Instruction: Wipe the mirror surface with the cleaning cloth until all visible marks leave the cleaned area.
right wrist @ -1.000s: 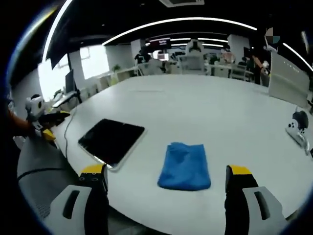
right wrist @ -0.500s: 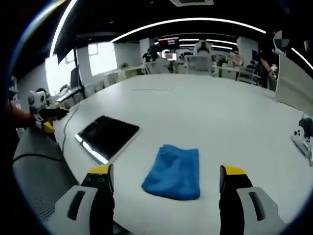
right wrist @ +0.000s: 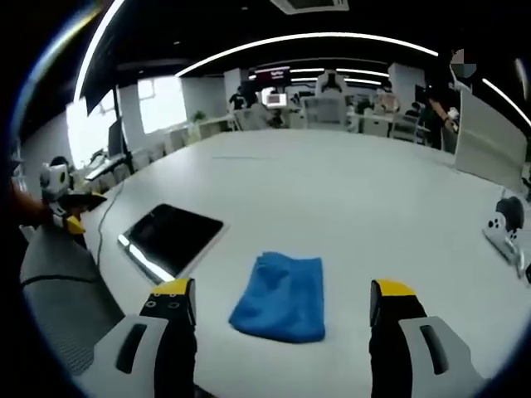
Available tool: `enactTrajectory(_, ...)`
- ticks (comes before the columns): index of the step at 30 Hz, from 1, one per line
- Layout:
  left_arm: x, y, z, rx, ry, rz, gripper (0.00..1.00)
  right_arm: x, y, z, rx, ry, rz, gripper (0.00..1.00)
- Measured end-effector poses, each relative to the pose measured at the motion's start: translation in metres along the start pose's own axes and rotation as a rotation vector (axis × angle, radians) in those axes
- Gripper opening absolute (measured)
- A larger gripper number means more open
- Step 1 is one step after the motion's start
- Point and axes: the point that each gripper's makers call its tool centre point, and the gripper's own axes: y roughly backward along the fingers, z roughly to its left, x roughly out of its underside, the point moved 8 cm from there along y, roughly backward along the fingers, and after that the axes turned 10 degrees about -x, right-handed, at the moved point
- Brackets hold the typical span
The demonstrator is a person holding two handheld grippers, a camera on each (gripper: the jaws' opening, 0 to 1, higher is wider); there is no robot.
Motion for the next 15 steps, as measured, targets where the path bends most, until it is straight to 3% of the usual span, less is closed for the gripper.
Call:
enactTrajectory(3, 0.0019, -0.0015, 0.0, 0.01, 0.006, 0.0, 1.0, 0.0064, 0.0005, 0.0012, -0.009, 0.008, 0.03, 0.82)
enactTrajectory(5, 0.0057, -0.0024, 0.0015, -0.013, -0.024, 0.033, 1.0, 0.0087, 0.0014, 0.0031, -0.018, 0.02, 0.053, 0.82)
enactTrajectory(7, 0.0022, -0.0007, 0.0032, -0.022, -0.005, 0.003, 1.0, 0.0074, 0.0037, 0.0035, -0.016, 0.028, 0.046, 0.82)
enactTrajectory(11, 0.0041, -0.0014, 0.0016, -0.005, -0.012, 0.014, 1.0, 0.0077, 0.0035, 0.0016, -0.002, 0.014, 0.037, 0.8)
enactTrajectory(15, 0.0041, -0.0015, 0.001, -0.001, -0.018, 0.014, 1.0, 0.0086, 0.0011, 0.0049, -0.004, 0.023, 0.045, 0.72)
